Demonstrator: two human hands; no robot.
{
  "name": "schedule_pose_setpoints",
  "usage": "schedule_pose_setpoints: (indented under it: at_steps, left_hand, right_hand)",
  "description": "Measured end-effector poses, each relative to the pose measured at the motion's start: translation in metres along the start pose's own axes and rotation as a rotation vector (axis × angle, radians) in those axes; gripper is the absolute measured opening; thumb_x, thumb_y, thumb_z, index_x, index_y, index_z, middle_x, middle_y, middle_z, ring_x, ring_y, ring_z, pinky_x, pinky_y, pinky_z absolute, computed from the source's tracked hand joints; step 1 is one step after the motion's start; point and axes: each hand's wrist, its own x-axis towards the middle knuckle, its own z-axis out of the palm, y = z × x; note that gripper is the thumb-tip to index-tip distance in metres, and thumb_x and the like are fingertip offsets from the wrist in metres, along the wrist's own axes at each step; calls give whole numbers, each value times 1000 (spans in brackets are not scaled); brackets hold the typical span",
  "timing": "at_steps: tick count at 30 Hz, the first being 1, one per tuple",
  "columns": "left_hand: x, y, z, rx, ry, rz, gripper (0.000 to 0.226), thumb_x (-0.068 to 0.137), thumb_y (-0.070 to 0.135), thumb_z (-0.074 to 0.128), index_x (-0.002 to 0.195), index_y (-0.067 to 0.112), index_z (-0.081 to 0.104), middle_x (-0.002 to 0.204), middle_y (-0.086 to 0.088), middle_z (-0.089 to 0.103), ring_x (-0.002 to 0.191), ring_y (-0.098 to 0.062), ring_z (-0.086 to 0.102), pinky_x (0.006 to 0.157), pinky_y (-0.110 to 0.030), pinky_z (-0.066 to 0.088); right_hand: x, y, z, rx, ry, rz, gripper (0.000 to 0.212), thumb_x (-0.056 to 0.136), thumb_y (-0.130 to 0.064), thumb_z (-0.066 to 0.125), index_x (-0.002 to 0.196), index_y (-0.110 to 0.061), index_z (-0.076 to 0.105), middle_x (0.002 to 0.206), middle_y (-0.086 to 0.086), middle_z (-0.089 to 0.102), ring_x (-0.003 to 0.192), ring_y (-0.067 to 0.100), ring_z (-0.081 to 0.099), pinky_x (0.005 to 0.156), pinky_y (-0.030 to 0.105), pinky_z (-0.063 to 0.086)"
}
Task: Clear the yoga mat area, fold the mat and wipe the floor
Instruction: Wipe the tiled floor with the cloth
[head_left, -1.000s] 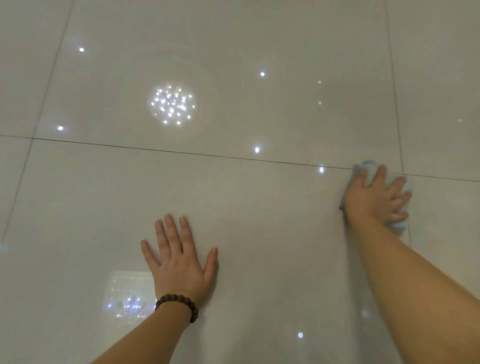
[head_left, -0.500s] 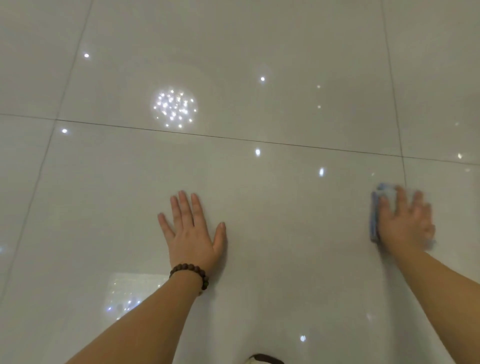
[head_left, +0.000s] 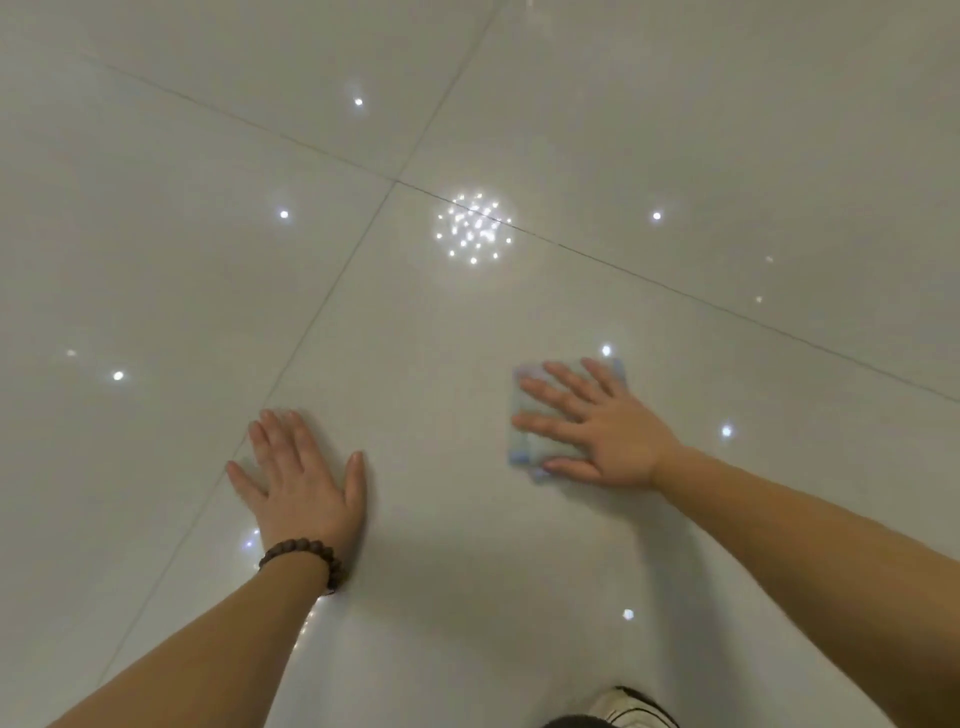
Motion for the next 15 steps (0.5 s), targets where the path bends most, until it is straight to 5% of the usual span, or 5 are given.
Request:
schedule_pose_setpoints:
  at_steps: [4,7,9,12,15]
  left_hand:
    - [2,-18,3,-31,-23,-66,90,86,65,2,150,3,-8,159,-19,-7,147,-30,-13,115,-59,-6]
    - [2,-15,9,-28,-1,-69,89,87,65,3,151,3,-5,159,-19,-5,147,-30,-13,114,-60,-5]
    - [2,-14,11,-29,21,-76,88,89,64,7,151,3,-1,160,-18,-2,147,-29,-11,115,-59,-6]
    - [3,-16,13,-35,43,-59,86,90,63,13,152,3,5,160,-19,3,148,-30,-6,115,-59,-4]
    - [3,-15,12,-30,45,-54,85,91,62,15,151,2,7,159,-19,5,148,-30,-4,115,-60,-1]
  right_hand:
    - [-13,72,-18,236,30,1319,65,88,-70,14,148,-43,18,161,0,3,147,29,1,113,55,3]
    - [53,39,-32,297,40,1649,64,91,-65,18,149,-37,19,160,3,3,146,32,-4,111,60,0]
    - [117,-16,-18,237,86,1286,62,91,-64,21,147,-38,24,160,2,8,146,31,-2,112,57,-2]
    - [168,-107,-1,124,62,319,57,89,-64,29,140,-40,39,157,1,23,145,33,13,113,57,3]
    - [175,-51,-4,26,6,-266,55,92,-66,30,140,-40,41,156,-2,26,145,27,18,115,54,11]
